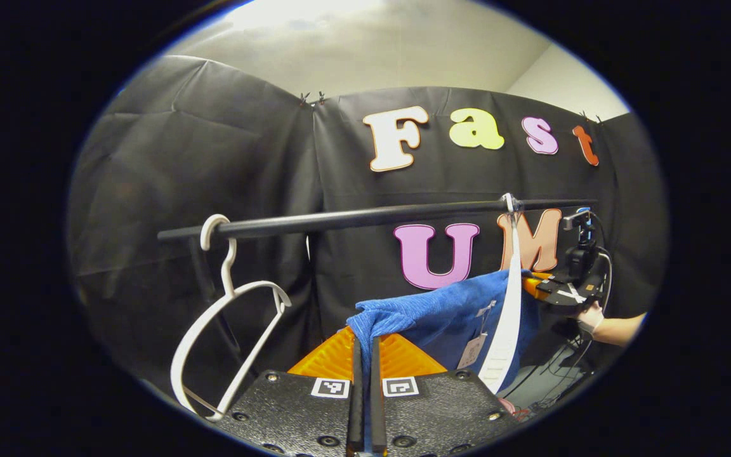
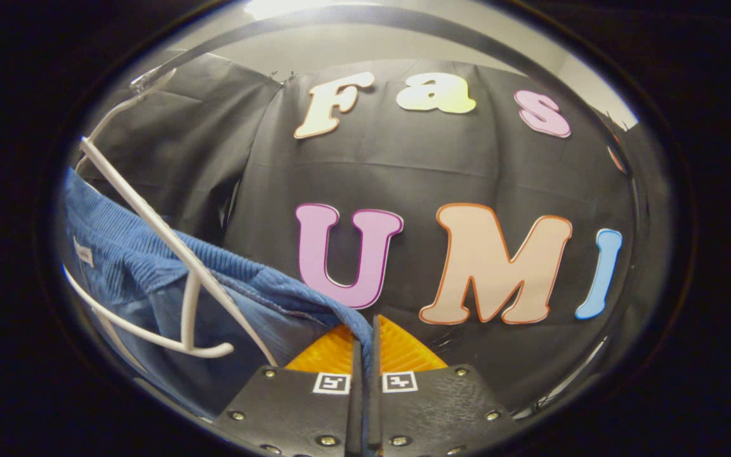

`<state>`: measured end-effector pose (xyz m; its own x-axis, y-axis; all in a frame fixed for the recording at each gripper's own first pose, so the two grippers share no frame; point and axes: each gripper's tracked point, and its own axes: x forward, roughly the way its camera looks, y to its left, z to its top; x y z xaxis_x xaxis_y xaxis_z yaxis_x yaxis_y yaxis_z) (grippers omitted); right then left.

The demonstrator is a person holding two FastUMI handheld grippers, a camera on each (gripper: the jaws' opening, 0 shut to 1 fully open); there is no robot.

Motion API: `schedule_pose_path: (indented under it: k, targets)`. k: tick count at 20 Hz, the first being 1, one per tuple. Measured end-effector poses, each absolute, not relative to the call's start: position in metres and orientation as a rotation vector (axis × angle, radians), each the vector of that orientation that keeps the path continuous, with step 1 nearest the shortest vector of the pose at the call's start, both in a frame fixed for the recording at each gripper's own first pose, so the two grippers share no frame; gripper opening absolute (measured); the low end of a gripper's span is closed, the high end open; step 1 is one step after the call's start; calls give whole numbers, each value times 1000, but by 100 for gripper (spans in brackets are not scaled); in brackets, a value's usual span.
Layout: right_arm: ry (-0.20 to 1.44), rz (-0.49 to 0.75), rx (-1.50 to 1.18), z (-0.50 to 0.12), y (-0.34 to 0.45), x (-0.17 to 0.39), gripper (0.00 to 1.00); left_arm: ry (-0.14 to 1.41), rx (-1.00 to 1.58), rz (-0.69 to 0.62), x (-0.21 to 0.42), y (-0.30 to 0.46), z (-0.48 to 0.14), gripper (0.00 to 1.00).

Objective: Grasp the clothes on the hanger with both hands and then place them into the laundry hamper below.

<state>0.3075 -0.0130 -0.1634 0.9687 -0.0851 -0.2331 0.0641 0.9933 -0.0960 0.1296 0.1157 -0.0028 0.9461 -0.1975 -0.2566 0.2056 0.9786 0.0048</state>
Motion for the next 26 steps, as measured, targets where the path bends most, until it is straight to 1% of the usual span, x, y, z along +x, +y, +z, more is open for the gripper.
schedule_pose_path:
  k: [4, 8, 12, 19, 26]
  targets:
    - [311, -64, -90, -198, -14, 301, 4, 287, -1, -202, 124, 113, -25, 5]
    - [372, -58, -82, -227, -11, 275, 4, 322, -25, -173, 112, 117, -49, 6]
    - [420, -44, -109, -247, -11, 248, 4, 353, -21, -139, 99, 121, -71, 5]
    - [445, -35, -113, -246, -14, 203, 4, 339, 29, -80, 70, 117, -83, 5]
    - [429, -38, -88, -227, -20, 174, 4, 315, 49, -107, 42, 97, -75, 5]
